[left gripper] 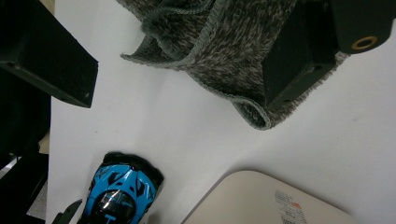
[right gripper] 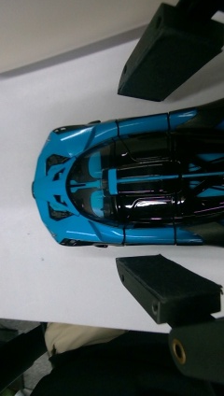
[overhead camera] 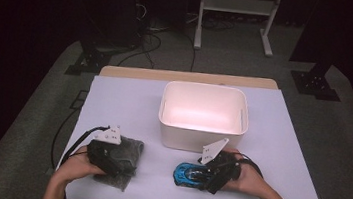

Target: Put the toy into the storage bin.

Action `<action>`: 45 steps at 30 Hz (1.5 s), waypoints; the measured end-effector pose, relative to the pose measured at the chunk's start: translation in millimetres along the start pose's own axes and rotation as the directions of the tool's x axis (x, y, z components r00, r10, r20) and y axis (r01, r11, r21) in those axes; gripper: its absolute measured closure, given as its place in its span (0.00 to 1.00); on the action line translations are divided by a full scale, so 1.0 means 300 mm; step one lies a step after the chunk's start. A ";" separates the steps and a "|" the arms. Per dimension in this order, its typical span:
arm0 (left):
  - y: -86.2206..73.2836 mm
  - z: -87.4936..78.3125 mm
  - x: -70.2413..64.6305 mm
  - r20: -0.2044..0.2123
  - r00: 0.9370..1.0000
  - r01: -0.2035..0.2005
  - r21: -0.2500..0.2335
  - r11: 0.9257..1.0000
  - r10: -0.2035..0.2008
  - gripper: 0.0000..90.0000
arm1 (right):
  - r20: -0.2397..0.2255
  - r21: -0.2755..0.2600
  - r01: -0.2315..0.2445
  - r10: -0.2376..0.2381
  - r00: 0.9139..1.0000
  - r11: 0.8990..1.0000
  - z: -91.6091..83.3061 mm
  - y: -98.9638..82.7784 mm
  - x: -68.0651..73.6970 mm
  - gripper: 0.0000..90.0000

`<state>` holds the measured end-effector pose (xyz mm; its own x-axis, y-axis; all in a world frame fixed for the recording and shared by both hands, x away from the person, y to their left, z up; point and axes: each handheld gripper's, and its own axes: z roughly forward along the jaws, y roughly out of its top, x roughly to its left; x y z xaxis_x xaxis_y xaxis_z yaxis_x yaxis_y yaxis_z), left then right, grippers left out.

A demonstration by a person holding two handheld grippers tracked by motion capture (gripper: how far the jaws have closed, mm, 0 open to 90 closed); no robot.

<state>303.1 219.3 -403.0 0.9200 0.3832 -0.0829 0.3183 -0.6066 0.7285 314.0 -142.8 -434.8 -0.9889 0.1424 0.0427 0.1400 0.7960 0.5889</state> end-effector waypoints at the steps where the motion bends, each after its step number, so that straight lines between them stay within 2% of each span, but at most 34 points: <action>1: 0.000 0.000 0.000 0.001 1.000 0.000 -0.001 1.000 0.000 0.11 | 0.000 0.003 0.002 -0.002 1.000 1.000 0.005 0.000 0.000 0.15; 4: -0.001 0.001 0.000 0.002 1.000 -0.002 0.002 1.000 0.002 0.11 | 0.003 0.018 0.018 -0.018 1.000 1.000 0.022 0.001 0.002 0.15; 12: -0.002 0.002 0.000 0.003 1.000 -0.001 0.003 1.000 0.001 0.11 | 0.027 0.043 0.026 -0.027 0.999 0.999 0.053 0.000 0.007 0.14; 20: -0.001 0.002 -0.001 0.005 1.000 -0.004 0.004 1.000 0.004 0.11 | 0.034 0.043 0.026 -0.028 0.999 0.999 0.055 -0.002 0.011 0.13; 29: -0.006 0.007 0.000 0.003 1.000 0.002 0.011 1.000 -0.002 0.11 | 0.041 0.072 0.026 -0.029 0.999 0.997 0.057 0.009 0.013 0.13; 36: -0.006 0.009 0.000 0.005 1.000 0.000 0.011 1.000 0.000 0.11 | 0.042 0.064 0.019 -0.021 0.999 0.998 0.058 0.006 0.013 0.13; 42: -0.004 0.012 -0.002 0.006 1.000 -0.002 0.015 1.000 0.001 0.11 | 0.041 0.073 0.015 -0.019 0.999 0.997 0.056 0.010 0.012 0.16; 45: -0.005 0.014 -0.001 0.008 1.000 -0.001 0.017 1.000 0.001 0.11 | 0.044 0.075 0.014 -0.017 0.999 0.997 0.052 0.012 0.012 0.21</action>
<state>303.2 217.2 -406.8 0.9220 0.3772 -0.0873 0.3210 -0.6189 0.7168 311.9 -130.1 -445.1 -0.9880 0.1543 -0.0025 0.1299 0.8397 0.5273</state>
